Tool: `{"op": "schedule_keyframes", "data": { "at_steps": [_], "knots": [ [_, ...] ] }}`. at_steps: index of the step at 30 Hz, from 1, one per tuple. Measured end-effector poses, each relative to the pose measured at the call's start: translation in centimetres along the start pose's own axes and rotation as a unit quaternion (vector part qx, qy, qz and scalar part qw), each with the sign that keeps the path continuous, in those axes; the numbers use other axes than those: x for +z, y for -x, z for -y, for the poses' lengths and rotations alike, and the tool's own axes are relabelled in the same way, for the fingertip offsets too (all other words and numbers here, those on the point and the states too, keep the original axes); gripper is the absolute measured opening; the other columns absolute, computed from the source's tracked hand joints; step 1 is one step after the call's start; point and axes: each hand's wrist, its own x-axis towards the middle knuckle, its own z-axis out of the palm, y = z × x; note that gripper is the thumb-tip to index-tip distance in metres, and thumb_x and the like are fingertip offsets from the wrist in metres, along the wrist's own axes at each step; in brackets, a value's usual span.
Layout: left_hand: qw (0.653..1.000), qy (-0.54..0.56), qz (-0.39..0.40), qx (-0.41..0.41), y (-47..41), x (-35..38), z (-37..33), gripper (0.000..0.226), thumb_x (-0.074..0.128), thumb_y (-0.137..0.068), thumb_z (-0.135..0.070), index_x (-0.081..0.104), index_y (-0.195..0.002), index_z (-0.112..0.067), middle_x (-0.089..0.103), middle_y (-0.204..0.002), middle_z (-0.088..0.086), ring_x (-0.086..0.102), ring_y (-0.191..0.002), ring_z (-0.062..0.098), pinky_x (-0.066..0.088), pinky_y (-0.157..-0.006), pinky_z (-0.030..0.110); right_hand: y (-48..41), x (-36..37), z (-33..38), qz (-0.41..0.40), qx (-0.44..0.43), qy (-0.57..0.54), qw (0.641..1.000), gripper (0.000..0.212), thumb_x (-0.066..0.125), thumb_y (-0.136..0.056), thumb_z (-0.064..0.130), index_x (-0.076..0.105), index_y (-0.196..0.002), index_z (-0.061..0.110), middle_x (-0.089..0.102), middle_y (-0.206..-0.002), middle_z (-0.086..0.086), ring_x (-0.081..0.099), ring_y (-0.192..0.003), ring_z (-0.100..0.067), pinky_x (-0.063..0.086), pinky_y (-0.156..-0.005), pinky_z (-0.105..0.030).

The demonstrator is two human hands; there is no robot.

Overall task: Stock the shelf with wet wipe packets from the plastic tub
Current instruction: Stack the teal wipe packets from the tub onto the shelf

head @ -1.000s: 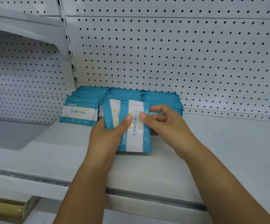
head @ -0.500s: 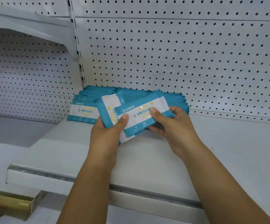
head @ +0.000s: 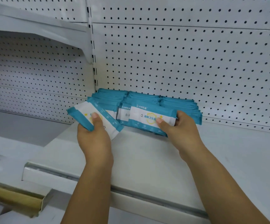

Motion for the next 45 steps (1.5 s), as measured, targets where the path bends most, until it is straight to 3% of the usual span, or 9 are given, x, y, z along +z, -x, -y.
{"op": "schedule_keyframes", "data": {
  "at_steps": [4, 10, 13, 18, 26, 30, 36, 40, 45],
  "knots": [
    [0.999, 0.022, -0.022, -0.016, -0.9, -0.7, -0.4, 0.026, 0.056, -0.103, -0.037, 0.061, -0.124, -0.023, 0.072, -0.11, -0.007, 0.071, -0.093, 0.006, 0.055, -0.073, 0.02, -0.1, 2.4, -0.1, -0.013, -0.043, 0.089, 0.995, 0.022, 0.078, -0.086, 0.021, 0.059, -0.096, 0.015, 0.069, -0.097, 0.001, 0.065, -0.089, -0.02, 0.049, -0.072, -0.031],
    [0.999, 0.025, -0.007, -0.029, -1.7, -1.7, -0.9, 0.028, 0.057, -0.102, -0.037, 0.061, -0.126, -0.022, 0.073, -0.113, -0.004, 0.072, -0.1, 0.013, 0.058, -0.091, 0.036, -0.2, 4.9, 0.3, -0.015, -0.089, 0.191, 0.977, 0.028, 0.074, -0.089, 0.02, 0.053, -0.107, 0.023, 0.053, -0.077, 0.006, 0.045, -0.061, -0.006, 0.035, -0.051, -0.014],
    [0.999, 0.027, -0.001, -0.039, -1.8, -1.9, -1.3, 0.027, 0.056, -0.103, -0.037, 0.061, -0.126, -0.023, 0.073, -0.112, -0.004, 0.072, -0.1, 0.013, 0.058, -0.091, 0.036, -1.0, 5.8, 0.6, -0.018, -0.084, 0.223, 0.971, 0.03, 0.077, -0.086, 0.022, 0.059, -0.109, 0.017, 0.061, -0.093, 0.0, 0.053, -0.074, -0.016, 0.039, -0.063, -0.03],
    [0.998, 0.028, 0.024, -0.057, -2.1, -2.1, -1.6, 0.02, 0.052, -0.104, -0.041, 0.063, -0.115, -0.028, 0.074, -0.106, -0.004, 0.072, -0.098, 0.016, 0.058, -0.091, 0.04, -1.6, 6.6, 0.8, -0.055, -0.094, 0.31, 0.945, 0.043, 0.079, -0.084, 0.024, 0.056, -0.119, 0.015, 0.052, -0.115, -0.002, 0.048, -0.11, -0.021, 0.039, -0.078, -0.034],
    [0.992, 0.058, 0.054, -0.1, -2.8, -2.3, -2.5, 0.035, 0.037, -0.103, -0.058, 0.064, -0.11, -0.037, 0.075, -0.106, -0.01, 0.072, -0.096, 0.008, 0.055, -0.098, 0.041, -1.6, 6.8, 0.3, -0.131, -0.135, 0.351, 0.917, 0.068, 0.088, -0.074, 0.027, 0.052, -0.131, 0.012, 0.049, -0.124, -0.01, 0.043, -0.118, -0.029, 0.039, -0.094, -0.039],
    [0.988, 0.07, 0.066, -0.124, -2.7, -2.2, -2.8, 0.038, 0.039, -0.101, -0.062, 0.066, -0.104, -0.036, 0.077, -0.089, -0.015, 0.073, -0.089, 0.007, 0.055, -0.097, 0.038, -1.1, 6.8, 1.0, -0.158, -0.174, 0.267, 0.935, 0.052, 0.082, -0.082, 0.03, 0.056, -0.123, 0.011, 0.052, -0.121, -0.007, 0.046, -0.116, -0.026, 0.039, -0.093, -0.032],
    [0.981, -0.029, 0.152, -0.114, -2.5, -2.1, -3.1, 0.04, 0.047, -0.099, -0.061, 0.071, -0.107, -0.031, 0.078, -0.1, -0.008, 0.075, -0.091, 0.012, 0.058, -0.086, 0.036, 0.5, 6.2, 4.7, -0.009, -0.097, 0.038, 0.994, 0.024, 0.066, -0.092, 0.045, 0.064, -0.105, 0.025, 0.065, -0.1, 0.015, 0.058, -0.085, 0.006, 0.043, -0.073, -0.008],
    [0.958, -0.118, 0.238, -0.107, -1.3, -1.7, -3.4, 0.034, 0.058, -0.096, -0.053, 0.08, -0.085, -0.03, 0.079, -0.093, -0.007, 0.076, -0.091, 0.016, 0.059, -0.087, 0.043, 0.7, 4.2, 6.0, 0.104, -0.011, -0.025, 0.994, 0.034, 0.063, -0.091, 0.052, 0.071, -0.101, 0.02, 0.074, -0.094, 0.012, 0.069, -0.084, -0.002, 0.051, -0.073, -0.02],
    [0.931, -0.195, 0.301, -0.066, 0.2, -1.1, -2.9, 0.045, 0.067, -0.087, -0.057, 0.078, -0.09, -0.014, 0.078, -0.096, 0.008, 0.074, -0.091, 0.022, 0.055, -0.091, 0.043, 0.4, 1.5, 4.7, 0.154, 0.038, -0.039, 0.987, 0.038, 0.068, -0.092, 0.039, 0.066, -0.085, 0.002, 0.065, -0.075, -0.009, 0.055, -0.063, -0.015, 0.046, -0.066, -0.034]
  ]
}}
